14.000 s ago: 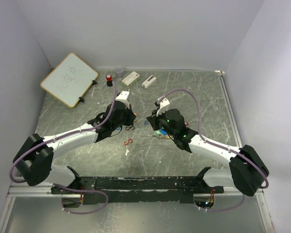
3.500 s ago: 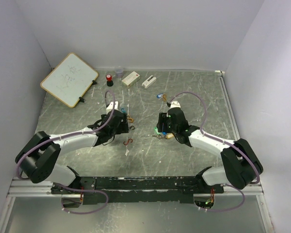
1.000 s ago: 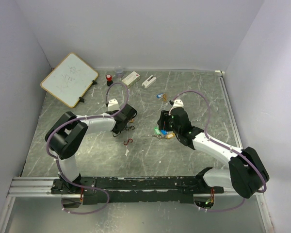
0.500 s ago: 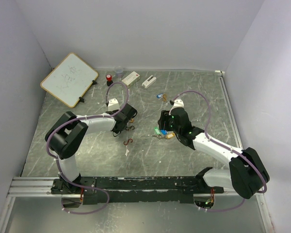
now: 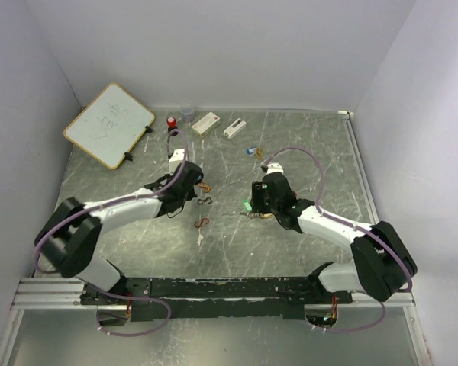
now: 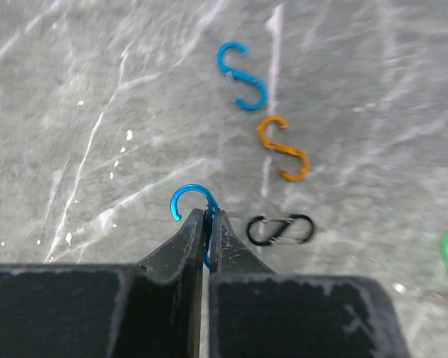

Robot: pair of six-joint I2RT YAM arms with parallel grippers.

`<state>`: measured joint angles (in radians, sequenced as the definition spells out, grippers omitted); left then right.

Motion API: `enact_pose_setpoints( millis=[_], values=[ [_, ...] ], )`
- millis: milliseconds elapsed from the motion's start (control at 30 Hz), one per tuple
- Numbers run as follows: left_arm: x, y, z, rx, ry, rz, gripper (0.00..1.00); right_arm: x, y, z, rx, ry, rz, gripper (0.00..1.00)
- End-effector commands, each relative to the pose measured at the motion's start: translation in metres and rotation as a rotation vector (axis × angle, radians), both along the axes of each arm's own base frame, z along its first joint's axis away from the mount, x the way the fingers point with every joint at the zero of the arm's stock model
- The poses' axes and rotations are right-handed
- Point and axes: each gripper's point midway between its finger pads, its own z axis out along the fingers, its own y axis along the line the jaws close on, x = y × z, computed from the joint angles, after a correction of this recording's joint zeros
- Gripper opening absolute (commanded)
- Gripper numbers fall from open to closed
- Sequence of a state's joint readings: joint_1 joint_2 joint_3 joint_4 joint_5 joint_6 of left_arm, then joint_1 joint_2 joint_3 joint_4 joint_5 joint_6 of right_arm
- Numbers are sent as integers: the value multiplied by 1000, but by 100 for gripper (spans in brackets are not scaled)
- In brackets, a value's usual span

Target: Put the keys on the keyring

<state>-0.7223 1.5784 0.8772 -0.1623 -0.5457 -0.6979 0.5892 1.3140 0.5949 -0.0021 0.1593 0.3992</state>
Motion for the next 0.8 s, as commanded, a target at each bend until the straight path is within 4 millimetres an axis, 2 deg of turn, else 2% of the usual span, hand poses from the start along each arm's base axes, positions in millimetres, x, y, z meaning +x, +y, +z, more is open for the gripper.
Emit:
enact_pose_setpoints(
  millis=[0, 67, 233, 433, 767],
  values=[
    [1, -22, 45, -111, -134, -176, 7, 0, 6, 1, -13, 2, 28, 49],
    [-2, -24, 54, -124, -161, -208, 7, -1, 7, 0, -19, 11, 31, 47],
    [-7, -28, 59, -135, -169, -261, 7, -2, 16, -1, -8, 12, 61, 45],
    [-10, -37, 53, -164, -156, -305, 7, -4, 22, -13, -7, 34, 84, 40],
    [-11, -38, 45, -161, -142, -312, 7, -3, 25, -26, -1, 44, 83, 37]
  ],
)
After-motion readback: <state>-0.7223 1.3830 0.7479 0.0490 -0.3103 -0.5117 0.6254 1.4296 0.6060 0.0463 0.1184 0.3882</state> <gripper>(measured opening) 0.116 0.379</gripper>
